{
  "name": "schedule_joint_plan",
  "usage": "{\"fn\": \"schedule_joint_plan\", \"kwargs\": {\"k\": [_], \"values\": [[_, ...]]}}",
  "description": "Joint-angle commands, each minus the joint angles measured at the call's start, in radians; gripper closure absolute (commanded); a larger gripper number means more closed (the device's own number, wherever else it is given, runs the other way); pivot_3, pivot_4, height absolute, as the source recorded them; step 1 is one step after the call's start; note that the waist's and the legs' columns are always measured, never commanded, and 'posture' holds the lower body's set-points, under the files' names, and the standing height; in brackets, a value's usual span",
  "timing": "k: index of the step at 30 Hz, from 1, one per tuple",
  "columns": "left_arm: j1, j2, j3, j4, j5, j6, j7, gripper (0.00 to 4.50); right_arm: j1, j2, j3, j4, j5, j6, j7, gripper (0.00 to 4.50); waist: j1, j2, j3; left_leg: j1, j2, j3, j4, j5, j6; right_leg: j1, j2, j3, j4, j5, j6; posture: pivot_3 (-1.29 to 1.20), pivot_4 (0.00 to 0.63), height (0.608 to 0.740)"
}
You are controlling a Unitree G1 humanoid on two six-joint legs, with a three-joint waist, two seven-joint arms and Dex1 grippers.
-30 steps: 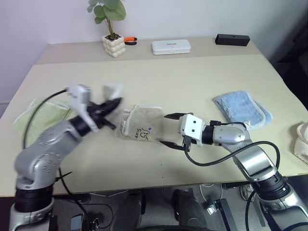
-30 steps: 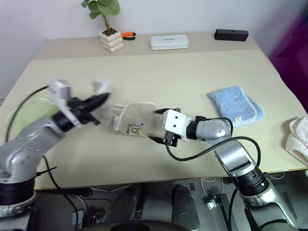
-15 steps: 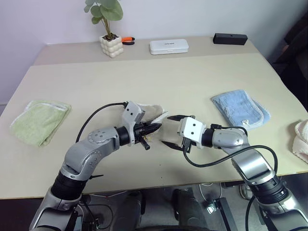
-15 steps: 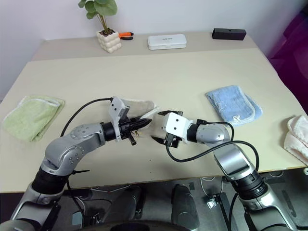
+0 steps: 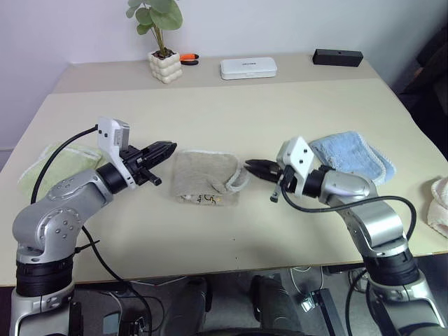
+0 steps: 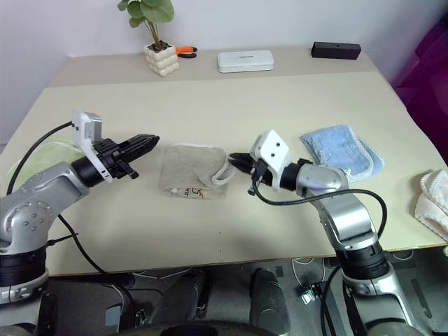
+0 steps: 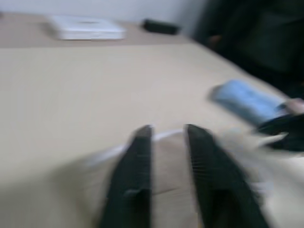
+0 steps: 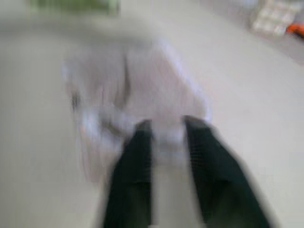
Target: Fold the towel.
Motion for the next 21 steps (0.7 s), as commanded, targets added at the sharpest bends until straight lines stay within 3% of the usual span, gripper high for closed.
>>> {"fn": "schedule_joint_plan", "kwargs": {"k": [1,5,11,19,21], "values": [[-0.022,-0.012,-0.16,0.007,0.138,-0.079,-0.045,4.48,-0.093,0.104,0.036,0.015,0.025,0.053,-0.07,4.5,-0.002,0.0,0.0,0.0,0.0,0.0,0.0,0.0,0.0,0.0,0.0,0.0,0.0,0.0,0.0,0.0,0.15,0.74],[-0.007,-0.041,-0.317,0.095,0.293,-0.168,-0.093,4.48,-0.159,0.227,0.172,0.183,-0.081,0.089,-0.157,4.5,-0.011,0.0,0.0,0.0,0.0,0.0,-0.001,0.0,-0.001,-0.001,0.0,0.0,0.001,0.0,0.0,0.0,0.15,0.74],[0.058,-0.058,-0.374,0.163,0.394,-0.256,-0.14,4.48,-0.08,0.217,0.294,0.333,-0.213,0.018,-0.177,4.5,-0.021,0.0,0.0,-0.003,-0.001,0.0,-0.002,0.001,-0.001,-0.005,-0.001,0.0,0.001,0.001,-0.001,0.0,0.15,0.74],[0.155,-0.099,-0.298,0.142,0.382,-0.336,-0.16,4.48,0.014,0.172,0.234,0.255,-0.209,0.012,-0.172,4.5,-0.023,0.002,-0.003,0.001,0.0,0.0,-0.002,0.0,-0.001,-0.001,-0.001,0.0,0.001,0.0,0.0,0.0,0.15,0.74],[0.175,-0.106,-0.211,0.108,0.342,-0.35,-0.148,4.5,0.016,0.151,0.151,0.18,-0.137,0.087,-0.15,3.99,-0.023,0.002,-0.003,0.001,0.0,0.0,-0.002,0.0,-0.001,-0.001,-0.001,0.0,0.001,0.0,0.0,0.0,0.15,0.74]]}}
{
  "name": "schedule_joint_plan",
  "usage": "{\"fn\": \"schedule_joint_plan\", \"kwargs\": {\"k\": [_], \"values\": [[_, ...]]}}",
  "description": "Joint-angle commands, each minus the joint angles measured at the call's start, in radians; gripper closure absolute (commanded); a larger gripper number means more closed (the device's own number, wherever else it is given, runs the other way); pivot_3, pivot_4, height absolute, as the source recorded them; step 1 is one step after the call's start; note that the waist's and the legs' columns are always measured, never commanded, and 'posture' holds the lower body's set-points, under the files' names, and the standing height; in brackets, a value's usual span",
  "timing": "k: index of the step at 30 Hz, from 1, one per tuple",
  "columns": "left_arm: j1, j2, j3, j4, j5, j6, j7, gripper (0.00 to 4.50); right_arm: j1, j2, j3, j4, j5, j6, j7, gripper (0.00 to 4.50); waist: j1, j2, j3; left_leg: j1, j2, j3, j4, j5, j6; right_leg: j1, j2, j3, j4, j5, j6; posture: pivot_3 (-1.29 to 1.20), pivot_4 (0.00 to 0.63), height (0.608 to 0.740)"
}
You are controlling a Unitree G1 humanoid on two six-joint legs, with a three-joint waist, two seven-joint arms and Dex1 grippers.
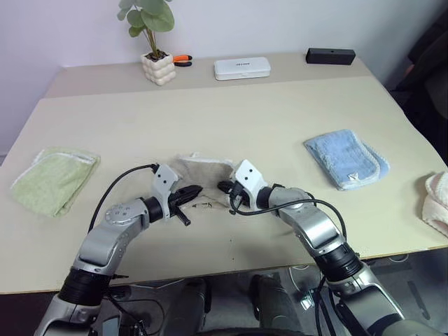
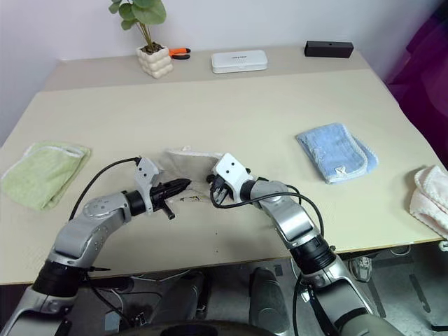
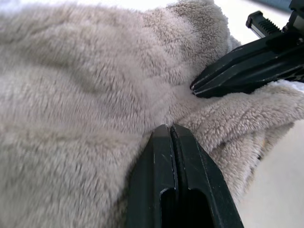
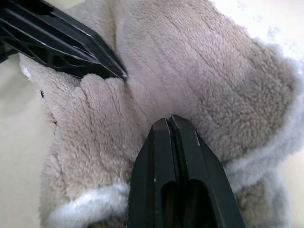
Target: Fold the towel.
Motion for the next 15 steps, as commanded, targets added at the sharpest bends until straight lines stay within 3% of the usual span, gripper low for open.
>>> {"fn": "schedule_joint_plan", "kwargs": {"k": [1,8,15], "values": [[0.038,0.008,0.139,-0.058,-0.056,-0.02,0.007,4.5,0.013,-0.041,-0.146,-0.12,0.108,0.128,0.022,3.73,0.0,0.0,0.0,0.0,0.0,0.0,0.0,0.0,0.0,0.0,0.0,0.0,0.0,0.0,0.0,0.0,0.15,0.74],[0.172,0.121,0.26,-0.141,-0.042,-0.114,-0.092,4.5,0.042,0.01,-0.399,-0.274,0.362,0.564,-0.062,0.53,-0.002,0.0,0.0,-0.002,0.001,0.0,-0.001,0.0,0.0,-0.002,0.0,0.0,0.0,0.0,0.0,0.0,0.15,0.74],[0.191,0.126,0.267,-0.162,-0.042,-0.134,-0.123,4.5,-0.005,0.187,-0.498,-0.182,0.447,0.762,-0.195,0.53,-0.001,0.0,0.001,-0.002,0.001,0.0,-0.001,0.0,0.0,-0.002,0.0,0.0,0.0,0.0,0.0,0.0,0.15,0.74]]}}
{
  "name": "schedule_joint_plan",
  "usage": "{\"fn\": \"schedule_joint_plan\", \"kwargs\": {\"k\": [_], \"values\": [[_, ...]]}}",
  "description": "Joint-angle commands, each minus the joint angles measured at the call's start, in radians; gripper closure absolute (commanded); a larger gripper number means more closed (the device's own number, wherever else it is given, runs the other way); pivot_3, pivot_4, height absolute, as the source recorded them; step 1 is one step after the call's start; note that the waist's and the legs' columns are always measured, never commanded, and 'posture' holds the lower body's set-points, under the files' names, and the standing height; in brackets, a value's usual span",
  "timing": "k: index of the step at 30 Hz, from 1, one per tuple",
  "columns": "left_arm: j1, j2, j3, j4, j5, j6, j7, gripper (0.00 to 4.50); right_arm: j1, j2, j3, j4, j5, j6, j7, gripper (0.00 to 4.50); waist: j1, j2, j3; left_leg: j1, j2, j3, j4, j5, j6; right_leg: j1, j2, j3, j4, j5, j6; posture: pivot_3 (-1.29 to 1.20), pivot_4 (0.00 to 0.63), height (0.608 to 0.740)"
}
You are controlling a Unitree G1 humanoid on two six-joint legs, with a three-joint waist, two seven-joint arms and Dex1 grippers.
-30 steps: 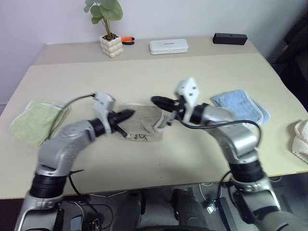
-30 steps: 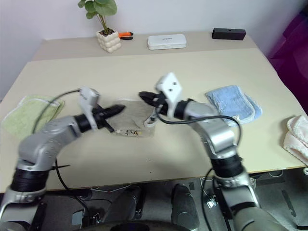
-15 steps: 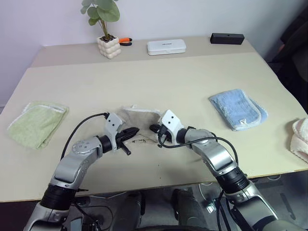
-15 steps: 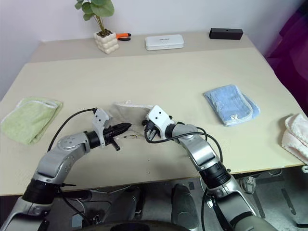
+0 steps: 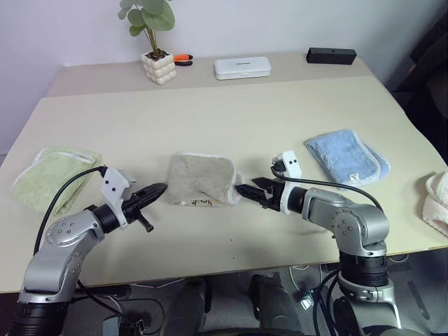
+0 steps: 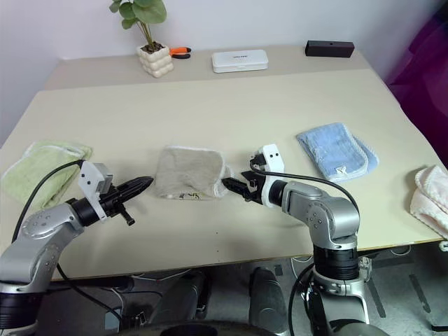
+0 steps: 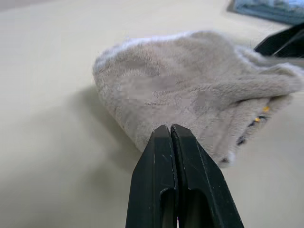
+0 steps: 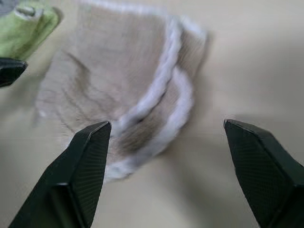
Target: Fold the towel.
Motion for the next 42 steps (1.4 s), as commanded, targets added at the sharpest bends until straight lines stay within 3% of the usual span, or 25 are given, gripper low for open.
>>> {"fn": "schedule_joint_plan", "kwargs": {"k": [1,10,15,18,19,23,27,32,37,42], "values": [[-0.012,-0.007,0.002,-0.028,0.005,-0.021,0.002,4.5,-0.051,0.082,-0.026,0.051,0.039,0.048,-0.057,0.53,-0.003,0.0,0.0,0.0,0.0,0.0,0.0,0.0,0.0,0.0,0.0,0.0,0.0,0.0,0.0,0.0,0.15,0.74],[-0.002,-0.038,-0.034,-0.069,0.017,-0.009,0.014,4.5,-0.148,0.225,-0.028,0.187,0.061,0.055,-0.12,0.53,-0.007,0.0,0.0,0.0,0.0,0.001,-0.001,0.0,0.0,-0.002,0.0,0.0,0.001,0.0,0.0,0.0,0.15,0.74],[0.011,-0.043,-0.042,-0.09,0.019,-0.002,0.027,4.5,-0.178,0.253,-0.043,0.223,0.077,0.035,-0.129,2.74,-0.008,0.001,0.0,0.0,0.0,0.001,-0.001,0.0,0.0,-0.002,0.0,0.0,0.001,0.0,0.0,0.0,0.15,0.74],[0.013,-0.043,-0.044,-0.095,0.017,0.001,0.032,4.5,-0.181,0.256,-0.065,0.208,0.096,0.036,-0.132,4.3,-0.008,0.001,0.0,0.0,0.0,0.0,-0.001,0.0,0.0,-0.002,0.0,0.0,0.001,0.0,0.0,0.0,0.15,0.74],[0.012,-0.045,-0.049,-0.096,0.019,0.001,0.034,4.5,-0.178,0.24,-0.07,0.168,0.104,0.001,-0.119,4.47,-0.007,0.001,0.0,0.0,0.0,0.0,-0.001,0.0,0.0,-0.002,0.0,0.0,0.001,0.0,0.0,0.0,0.15,0.74],[-0.004,-0.055,-0.066,-0.096,0.02,0.007,0.046,4.5,-0.215,0.185,-0.196,0.06,0.142,-0.109,-0.151,4.47,-0.003,0.002,0.001,-0.001,0.0,0.0,-0.001,0.0,0.0,-0.002,0.0,0.0,0.001,0.0,0.0,0.0,0.15,0.74],[-0.054,-0.082,-0.112,-0.06,0.022,0.012,0.04,4.5,-0.311,0.076,-0.45,0.07,0.203,-0.181,-0.288,4.47,0.003,0.002,0.001,-0.001,-0.001,0.0,0.0,0.0,0.0,-0.001,0.0,0.0,0.001,0.0,0.0,0.0,0.15,0.74],[-0.14,-0.113,-0.188,0.011,0.053,-0.003,0.006,4.5,-0.332,-0.036,-0.657,0.11,0.277,-0.183,-0.436,4.47,-0.008,0.003,0.001,-0.001,0.0,0.001,-0.001,0.0,0.0,-0.001,0.001,0.0,0.001,0.0,0.0,0.0,0.15,0.74],[-0.212,-0.139,-0.225,0.078,0.065,-0.016,-0.031,4.5,-0.197,-0.069,-0.838,0.086,0.381,-0.029,-0.597,4.47,-0.004,0.003,0.001,-0.001,0.0,0.002,-0.002,0.0,0.001,-0.002,0.001,0.0,0.001,0.0,0.0,0.0,0.15,0.74],[-0.219,-0.146,-0.241,0.096,0.074,-0.024,-0.05,4.5,-0.07,-0.055,-0.893,0.046,0.42,0.007,-0.704,4.47,-0.007,0.007,0.001,-0.001,0.0,0.004,-0.001,0.0,0.002,-0.002,0.0,0.003,0.001,0.0,0.0,0.0,0.15,0.74]]}}
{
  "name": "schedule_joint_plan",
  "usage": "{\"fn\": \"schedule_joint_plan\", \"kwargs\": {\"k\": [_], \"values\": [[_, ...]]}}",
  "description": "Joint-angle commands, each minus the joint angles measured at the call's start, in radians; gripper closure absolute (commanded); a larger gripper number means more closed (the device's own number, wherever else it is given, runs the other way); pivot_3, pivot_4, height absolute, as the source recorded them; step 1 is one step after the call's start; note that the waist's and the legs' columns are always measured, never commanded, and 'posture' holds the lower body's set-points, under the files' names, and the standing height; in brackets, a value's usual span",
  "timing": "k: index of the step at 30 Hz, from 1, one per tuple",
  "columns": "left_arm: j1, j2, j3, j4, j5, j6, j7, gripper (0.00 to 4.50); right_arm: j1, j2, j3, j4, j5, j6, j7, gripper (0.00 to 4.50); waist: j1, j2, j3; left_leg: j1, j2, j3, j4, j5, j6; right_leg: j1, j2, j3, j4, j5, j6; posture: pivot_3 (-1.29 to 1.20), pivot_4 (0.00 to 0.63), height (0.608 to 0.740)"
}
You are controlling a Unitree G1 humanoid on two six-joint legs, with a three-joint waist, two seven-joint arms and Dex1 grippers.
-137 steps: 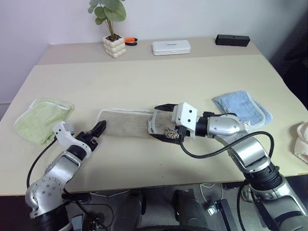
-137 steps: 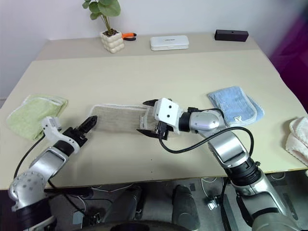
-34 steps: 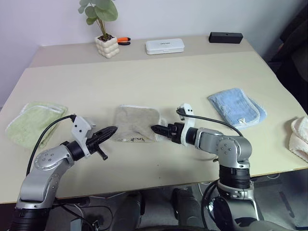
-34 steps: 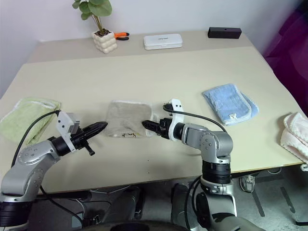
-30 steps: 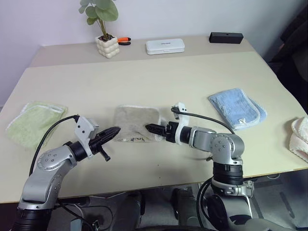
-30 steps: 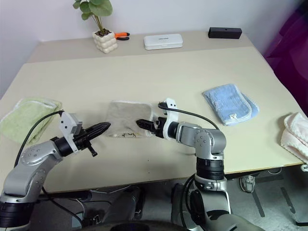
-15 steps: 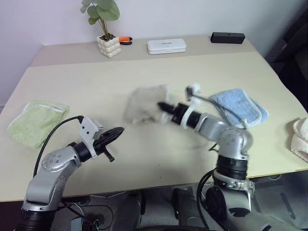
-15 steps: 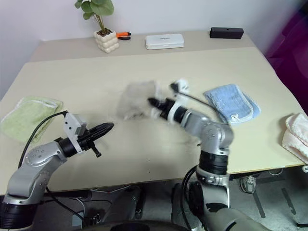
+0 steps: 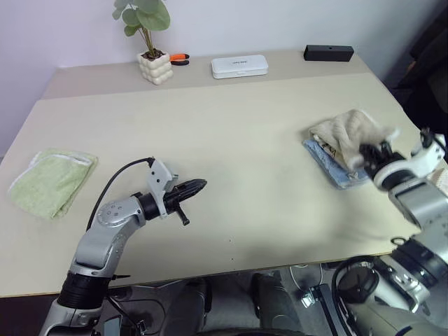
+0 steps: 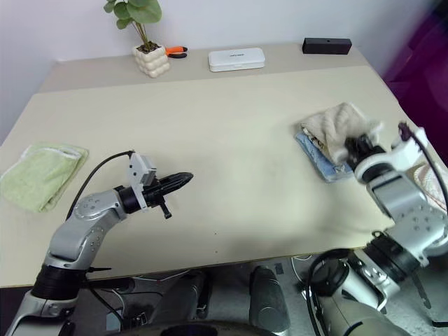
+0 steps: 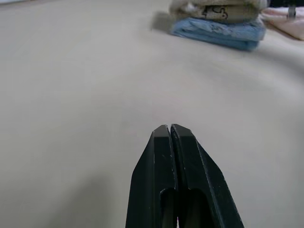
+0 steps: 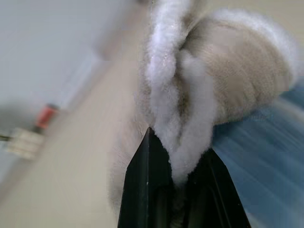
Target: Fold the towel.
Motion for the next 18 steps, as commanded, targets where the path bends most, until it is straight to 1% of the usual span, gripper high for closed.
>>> {"fn": "schedule_joint_plan", "kwargs": {"k": [1,4,7,8,10,13,16,18], "values": [[-0.008,-0.002,-0.003,-0.006,0.005,-0.025,-0.019,4.5,0.052,-0.003,-0.018,-0.078,0.037,-0.005,-0.055,4.47,0.003,0.0,0.0,0.0,0.0,0.0,0.0,0.0,0.0,0.0,0.0,0.0,0.0,0.0,0.0,0.0,0.15,0.74],[-0.005,-0.003,-0.003,-0.003,0.009,-0.026,-0.03,4.5,0.074,-0.017,-0.007,-0.106,0.082,-0.023,-0.055,3.44,0.003,0.0,0.0,0.0,0.0,0.0,0.001,0.0,0.0,0.001,0.0,0.0,0.0,0.0,0.0,0.0,0.15,0.74],[-0.009,-0.012,-0.01,-0.002,0.017,-0.025,-0.028,4.5,0.122,-0.08,0.034,-0.129,0.056,-0.055,-0.026,2.07,0.004,0.0,0.0,0.0,0.0,0.0,0.001,0.0,0.0,0.001,0.0,0.0,0.0,0.0,0.0,0.0,0.15,0.74],[-0.012,-0.014,-0.011,0.003,0.018,-0.026,-0.029,4.5,0.135,-0.103,0.043,-0.143,0.041,-0.079,-0.02,1.46,0.006,0.0,0.0,0.0,0.0,0.0,0.001,0.0,0.0,0.001,0.0,0.0,0.0,0.0,0.0,0.0,0.15,0.74],[-0.025,-0.02,-0.004,0.03,0.026,-0.043,-0.029,4.5,0.181,-0.177,0.084,-0.182,-0.029,-0.159,0.019,0.51,0.008,0.0,0.0,0.0,0.0,0.0,0.001,0.0,0.0,0.001,0.0,0.0,0.0,0.0,0.001,0.0,0.15,0.74],[-0.06,-0.038,0.021,0.099,0.056,-0.1,0.005,4.5,0.266,-0.307,0.192,-0.233,-0.173,-0.318,0.13,0.51,0.008,0.001,0.0,0.0,-0.001,0.0,0.002,0.0,0.001,0.002,0.0,-0.001,-0.001,-0.001,0.002,0.0,0.15,0.74],[-0.087,-0.054,0.025,0.149,0.11,-0.154,0.057,4.5,0.314,-0.397,0.273,-0.228,-0.263,-0.445,0.241,0.51,0.002,0.0,-0.001,0.001,-0.001,0.0,0.002,0.0,0.001,0.003,0.001,-0.001,-0.001,-0.001,0.002,0.0,0.15,0.74],[-0.102,-0.053,0.054,0.193,0.145,-0.197,0.105,4.5,0.328,-0.453,0.354,-0.244,-0.295,-0.516,0.351,0.51,0.0,0.0,-0.001,0.002,0.0,0.0,0.002,0.0,0.001,0.004,0.001,-0.001,-0.001,-0.001,0.002,0.0,0.15,0.74]]}}
